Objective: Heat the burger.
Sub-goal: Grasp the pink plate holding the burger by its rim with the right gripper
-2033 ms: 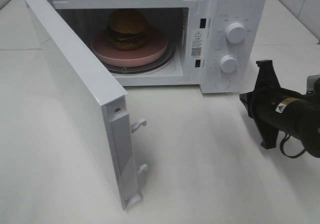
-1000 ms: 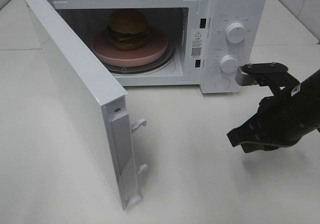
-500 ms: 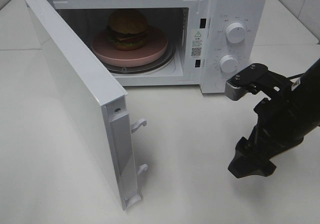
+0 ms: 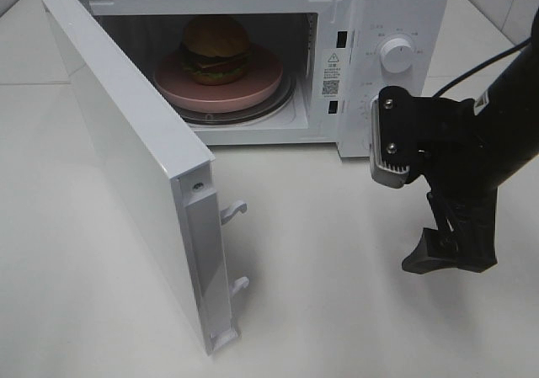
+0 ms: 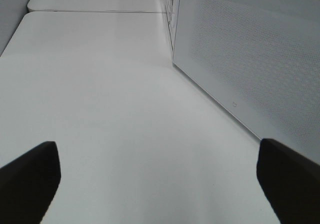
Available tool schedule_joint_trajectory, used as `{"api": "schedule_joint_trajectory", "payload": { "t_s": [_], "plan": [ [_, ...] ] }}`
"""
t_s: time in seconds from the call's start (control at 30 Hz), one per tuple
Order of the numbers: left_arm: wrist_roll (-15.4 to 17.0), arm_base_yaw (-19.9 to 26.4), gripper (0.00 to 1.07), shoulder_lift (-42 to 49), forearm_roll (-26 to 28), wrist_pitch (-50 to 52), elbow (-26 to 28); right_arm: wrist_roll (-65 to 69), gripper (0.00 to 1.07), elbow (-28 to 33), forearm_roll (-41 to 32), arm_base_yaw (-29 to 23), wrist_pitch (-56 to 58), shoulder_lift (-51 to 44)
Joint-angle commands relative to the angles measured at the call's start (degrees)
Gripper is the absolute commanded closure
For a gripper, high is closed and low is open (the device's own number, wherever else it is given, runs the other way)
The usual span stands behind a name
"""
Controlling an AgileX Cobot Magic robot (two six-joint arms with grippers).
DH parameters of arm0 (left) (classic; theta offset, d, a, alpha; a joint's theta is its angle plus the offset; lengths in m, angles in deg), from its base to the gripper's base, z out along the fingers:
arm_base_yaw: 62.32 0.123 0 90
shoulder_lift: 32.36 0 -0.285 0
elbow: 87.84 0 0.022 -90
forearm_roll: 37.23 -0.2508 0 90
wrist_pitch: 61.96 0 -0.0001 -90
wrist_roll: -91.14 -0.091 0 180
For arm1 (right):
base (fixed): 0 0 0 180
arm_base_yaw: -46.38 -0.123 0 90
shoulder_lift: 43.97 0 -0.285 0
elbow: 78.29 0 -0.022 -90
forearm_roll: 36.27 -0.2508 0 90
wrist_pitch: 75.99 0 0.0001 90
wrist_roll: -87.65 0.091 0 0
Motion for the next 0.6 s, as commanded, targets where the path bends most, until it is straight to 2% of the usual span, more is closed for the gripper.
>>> {"api": "schedule_joint_trajectory", "payload": {
  "t_s": [0.03, 0.07, 0.17, 0.2, 0.27, 0.3, 0.37, 0.43, 0.47, 0.6],
  "plan": [
    [0.4, 0.23, 0.06, 0.86, 0.17, 0.74, -0.23, -6.88, 0.08, -3.61, 0.23, -1.49, 1.66, 2.23],
    [0.4, 0.23, 0.06, 0.86, 0.17, 0.74, -0.23, -6.88, 0.08, -3.61, 0.23, -1.49, 1.66, 2.23],
    [0.4, 0.23, 0.06, 0.86, 0.17, 0.74, -0.23, -6.93, 0.08, -12.43, 2.01, -4.01, 5.84, 9.0],
    [0.4, 0.23, 0.06, 0.86, 0.17, 0.74, -0.23, -6.93, 0.08, -12.43, 2.01, -4.01, 5.84, 9.0],
    [0.4, 0.23, 0.06, 0.86, 0.17, 0.74, -0.23, -6.88, 0.08, -17.88, 2.23, -5.5, 7.79, 13.18],
    [0.4, 0.23, 0.06, 0.86, 0.17, 0.74, -0.23, -6.88, 0.08, -17.88, 2.23, -5.5, 7.79, 13.18],
    [0.4, 0.23, 0.06, 0.86, 0.17, 0.74, -0.23, -7.45, 0.08, -22.8, 2.69, -7.39, 9.45, 16.73],
    [0.4, 0.23, 0.06, 0.86, 0.17, 0.74, -0.23, -7.85, 0.08, -24.01, 2.92, -7.91, 9.68, 17.93],
    [0.4, 0.23, 0.06, 0.86, 0.17, 0.74, -0.23, -9.0, 0.08, -27.1, 2.92, -9.05, 9.85, 20.45],
    [0.4, 0.23, 0.06, 0.86, 0.17, 0.74, -0.23, -10.31, 0.08, -31.63, 2.98, -10.54, 10.43, 23.89]
  ]
}}
